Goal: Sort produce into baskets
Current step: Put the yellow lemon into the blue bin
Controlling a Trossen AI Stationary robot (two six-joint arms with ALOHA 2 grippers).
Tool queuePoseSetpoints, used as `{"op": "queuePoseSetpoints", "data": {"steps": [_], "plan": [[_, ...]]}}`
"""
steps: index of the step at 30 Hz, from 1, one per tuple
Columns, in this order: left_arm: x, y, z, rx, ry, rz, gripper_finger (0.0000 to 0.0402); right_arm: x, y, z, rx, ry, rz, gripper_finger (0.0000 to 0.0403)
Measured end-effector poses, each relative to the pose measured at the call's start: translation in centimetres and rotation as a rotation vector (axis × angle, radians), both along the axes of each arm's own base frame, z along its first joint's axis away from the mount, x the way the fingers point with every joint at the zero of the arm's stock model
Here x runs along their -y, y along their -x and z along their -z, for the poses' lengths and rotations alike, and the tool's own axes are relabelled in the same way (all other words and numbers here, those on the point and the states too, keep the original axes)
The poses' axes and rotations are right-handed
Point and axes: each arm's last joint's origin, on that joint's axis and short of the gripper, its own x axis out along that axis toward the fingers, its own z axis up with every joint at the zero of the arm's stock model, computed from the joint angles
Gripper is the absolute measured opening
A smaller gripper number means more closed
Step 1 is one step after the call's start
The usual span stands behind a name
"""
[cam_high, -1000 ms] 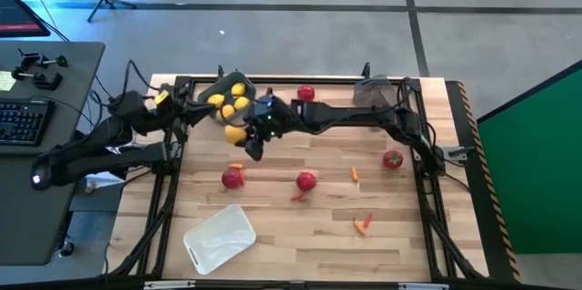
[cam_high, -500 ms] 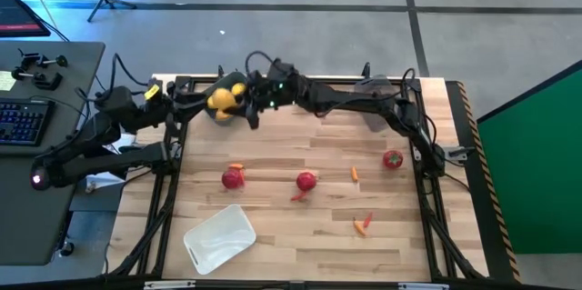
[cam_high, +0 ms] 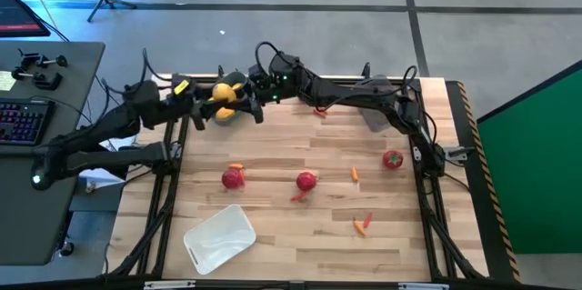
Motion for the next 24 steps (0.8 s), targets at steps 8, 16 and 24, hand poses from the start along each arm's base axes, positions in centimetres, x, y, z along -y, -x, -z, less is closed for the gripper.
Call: {"op": "queuePoseSetpoints", "data": {"steps": [8, 16, 24], "plan": [[-0.1, -0.4, -0.4, 0.008, -0.084, 0.034, 0.0263, -0.2, 0.0, 0.1, -0.004, 0.003, -0.023, 0.0149], [-0.3, -1.7, 0.1, -0.016, -0.054, 0.105, 0.0223, -1.0, -0.2, 0.1, -0.009, 0.001, -0.042, 0.0149], [-0.2, -1.2, -0.4, 0.04, -0.057, 0.1, 0.0195, -1.6, -0.2, 0.0, -0.028, -0.029, -0.021, 0.0214]]}}
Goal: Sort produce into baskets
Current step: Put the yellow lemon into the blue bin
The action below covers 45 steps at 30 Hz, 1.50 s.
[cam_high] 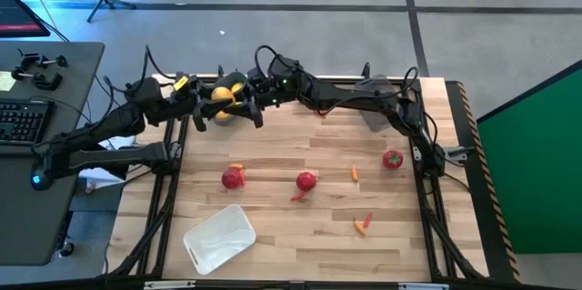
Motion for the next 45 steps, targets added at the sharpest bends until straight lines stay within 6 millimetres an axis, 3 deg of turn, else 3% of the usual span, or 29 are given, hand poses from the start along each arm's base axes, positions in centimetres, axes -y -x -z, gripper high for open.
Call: {"op": "queuePoseSetpoints", "data": {"steps": [6, 15, 19, 23, 32, 39, 45], "plan": [[-0.3, 0.8, -0.4, 0.048, 0.026, -0.061, 0.0195, 0.0, 0.1, 2.7, -0.224, -0.001, 0.063, 0.0265], [-1.0, 1.1, -0.1, 0.026, 0.062, -0.122, 0.0194, 0.1, 1.7, 5.4, -0.553, 0.086, 0.11, 0.0263], [-1.9, 1.3, 0.8, -0.043, 0.128, -0.187, 0.0194, -0.1, 2.7, 6.7, -0.726, 0.132, 0.133, 0.0231], [-3.2, 1.3, 2.4, -0.164, 0.228, -0.273, 0.0194, -0.5, 3.4, 7.3, -0.826, 0.199, 0.159, 0.017], [-8.2, 0.4, 7.0, -0.49, 0.414, -0.429, 0.0193, -0.4, 3.6, 7.5, -0.842, 0.23, 0.142, 0.0013], [-12.7, 0.4, 10.9, -0.698, 0.468, -0.491, 0.0193, 0.3, 3.7, 7.5, -0.853, 0.222, 0.186, 0.0008], [-15.5, 0.5, 13.4, -0.718, 0.558, -0.557, 0.0193, -0.4, 3.4, 7.4, -0.845, 0.226, 0.205, 0.0003]]}}
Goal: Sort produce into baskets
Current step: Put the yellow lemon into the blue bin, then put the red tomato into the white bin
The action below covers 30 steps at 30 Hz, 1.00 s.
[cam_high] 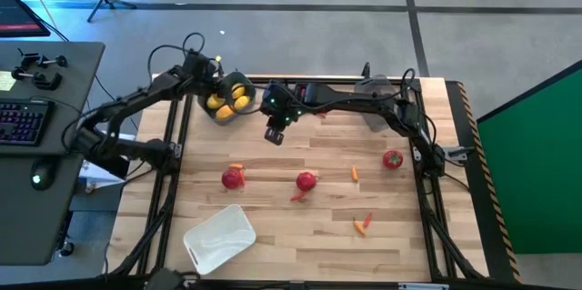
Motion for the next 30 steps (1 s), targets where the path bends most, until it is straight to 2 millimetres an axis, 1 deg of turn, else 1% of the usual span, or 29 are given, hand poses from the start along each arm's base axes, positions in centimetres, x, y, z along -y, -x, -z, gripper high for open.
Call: {"op": "queuePoseSetpoints", "data": {"steps": [4, 7, 13, 17, 20, 23, 27, 30], "plan": [[-1.0, -0.1, 1.3, 0.019, 0.074, -0.072, 0.0193, -0.4, -0.2, -0.1, 0.011, 0.001, 0.001, 0.0001], [-1.6, -0.5, 1.6, 0.028, 0.104, -0.075, 0.0201, -0.6, -0.3, -0.1, 0.022, 0.003, -0.004, 0.0], [-2.5, -1.2, 1.1, 0.046, 0.104, -0.082, 0.026, -0.6, -0.3, -0.2, 0.026, -0.003, 0.005, 0.0], [-2.7, -1.4, 0.6, 0.052, 0.092, -0.08, 0.0273, -0.7, -0.1, -0.5, 0.025, -0.005, 0.007, 0.0], [-2.7, -1.4, 0.2, 0.038, 0.073, -0.05, 0.0275, -0.7, 0.4, -1.4, 0.031, 0.006, 0.004, 0.0], [-2.0, -1.0, -0.5, 0.02, 0.06, -0.02, 0.027, -0.8, 1.1, -2.9, 0.04, 0.043, 0.008, 0.0], [-0.5, -0.8, -1.8, 0.037, -0.012, 0.044, 0.0235, -0.6, 2.2, -5.2, 0.084, 0.104, 0.017, 0.0], [1.1, -0.7, -3.1, 0.095, -0.095, 0.102, 0.0197, -0.5, 2.3, -5.3, 0.085, 0.112, 0.014, 0.0]]}}
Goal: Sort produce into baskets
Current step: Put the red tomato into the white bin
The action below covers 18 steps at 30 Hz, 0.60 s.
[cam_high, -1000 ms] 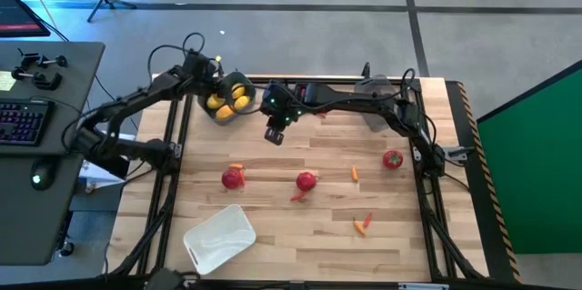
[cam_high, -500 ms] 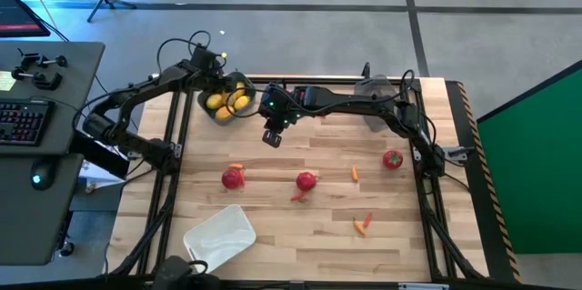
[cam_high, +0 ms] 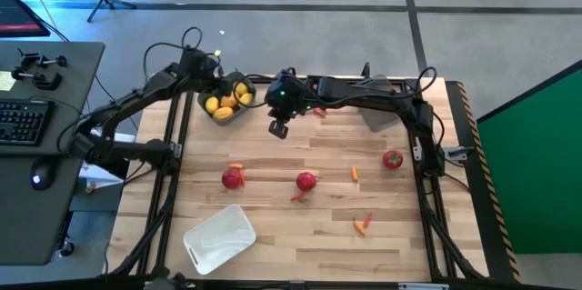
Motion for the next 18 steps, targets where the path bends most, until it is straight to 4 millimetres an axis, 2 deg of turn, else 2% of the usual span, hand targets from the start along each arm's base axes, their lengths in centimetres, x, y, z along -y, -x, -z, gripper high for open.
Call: {"op": "queuePoseSetpoints", "data": {"steps": [5, 9, 14, 18], "plan": [[3.0, 0.1, -1.5, 0.122, -0.125, 0.057, 0.0129, -0.1, -0.3, 2.2, 0.028, -0.044, -0.009, 0.0], [5.3, 0.3, -2.5, 0.204, -0.219, 0.111, 0.0082, -0.9, 0.1, 5.5, 0.045, -0.108, 0.015, 0.0], [7.7, 0.9, -3.4, 0.286, -0.314, 0.177, 0.0036, -2.6, 2.4, 7.0, 0.077, -0.162, 0.094, 0.0], [9.1, 1.4, -3.5, 0.311, -0.356, 0.206, 0.0007, -4.3, 5.7, 6.6, 0.068, -0.18, 0.151, 0.0]]}}
